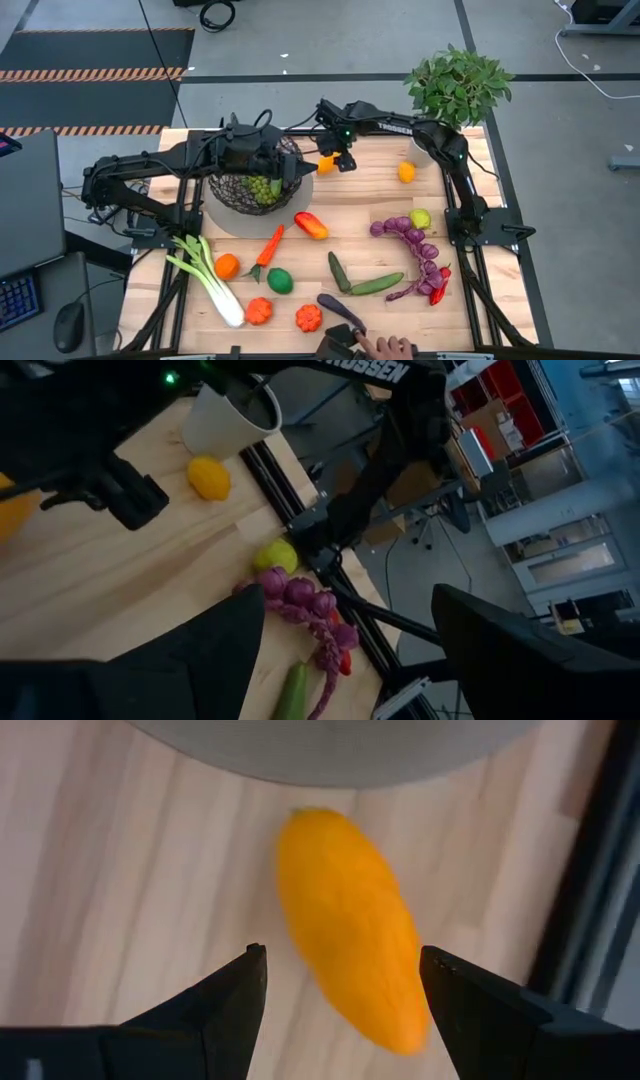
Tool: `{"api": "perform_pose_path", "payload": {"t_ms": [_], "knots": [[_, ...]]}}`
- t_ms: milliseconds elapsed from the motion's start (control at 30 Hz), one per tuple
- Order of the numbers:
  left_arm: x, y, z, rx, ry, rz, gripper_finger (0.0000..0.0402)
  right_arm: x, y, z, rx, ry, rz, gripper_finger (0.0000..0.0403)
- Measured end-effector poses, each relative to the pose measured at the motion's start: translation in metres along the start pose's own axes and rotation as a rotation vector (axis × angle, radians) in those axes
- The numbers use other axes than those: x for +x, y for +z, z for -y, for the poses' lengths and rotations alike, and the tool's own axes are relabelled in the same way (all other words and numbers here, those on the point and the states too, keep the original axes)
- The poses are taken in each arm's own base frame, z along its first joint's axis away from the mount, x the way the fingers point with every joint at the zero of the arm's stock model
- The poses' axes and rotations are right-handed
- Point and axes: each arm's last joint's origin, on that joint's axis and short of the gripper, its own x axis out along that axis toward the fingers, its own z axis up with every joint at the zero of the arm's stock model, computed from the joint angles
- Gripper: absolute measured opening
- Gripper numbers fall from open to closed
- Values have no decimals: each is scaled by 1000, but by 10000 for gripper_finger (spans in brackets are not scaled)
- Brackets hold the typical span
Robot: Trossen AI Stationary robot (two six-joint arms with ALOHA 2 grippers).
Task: Build produce basket
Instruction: Put the yellow mango into the black wire basket
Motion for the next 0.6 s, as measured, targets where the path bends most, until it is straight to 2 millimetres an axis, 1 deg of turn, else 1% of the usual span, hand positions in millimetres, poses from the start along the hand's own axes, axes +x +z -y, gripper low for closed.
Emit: {"api": "perform_pose_path", "payload": {"t_ms": [133, 233, 433, 600], "knots": [[0, -2, 1, -6, -3, -6, 293, 15, -2, -10, -24, 34, -5, 268], [0, -4, 2, -24, -8, -13, 293, 20, -1, -14, -56, 1, -23, 268], [-1, -10, 6, -49, -21, -34, 293, 23, 3, -9, -53, -88, -12, 268], [-2, -14, 9, -66, -30, -48, 293, 24, 5, -9, -56, -82, 18, 268]]}}
